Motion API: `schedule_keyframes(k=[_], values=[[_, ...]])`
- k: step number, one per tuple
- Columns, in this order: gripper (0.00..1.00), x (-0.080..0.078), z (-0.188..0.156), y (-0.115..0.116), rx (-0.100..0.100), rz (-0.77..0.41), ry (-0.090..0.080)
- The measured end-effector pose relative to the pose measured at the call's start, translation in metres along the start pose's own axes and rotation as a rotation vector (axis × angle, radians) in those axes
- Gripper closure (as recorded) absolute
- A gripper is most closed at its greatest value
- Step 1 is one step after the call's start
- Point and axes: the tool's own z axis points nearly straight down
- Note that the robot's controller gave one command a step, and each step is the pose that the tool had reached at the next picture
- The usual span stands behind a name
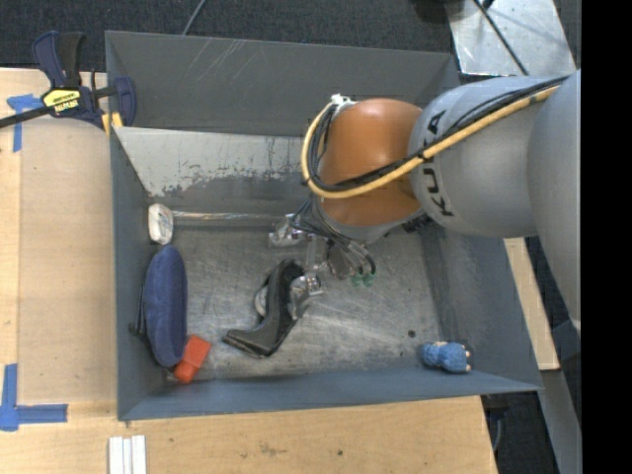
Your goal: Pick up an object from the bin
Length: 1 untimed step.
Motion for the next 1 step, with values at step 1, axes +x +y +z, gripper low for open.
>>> schedule_keyframes(k=[1], values=[[1.0,-0.0025,-0.0009,-0.0062,0.008,0.004,-0.011]])
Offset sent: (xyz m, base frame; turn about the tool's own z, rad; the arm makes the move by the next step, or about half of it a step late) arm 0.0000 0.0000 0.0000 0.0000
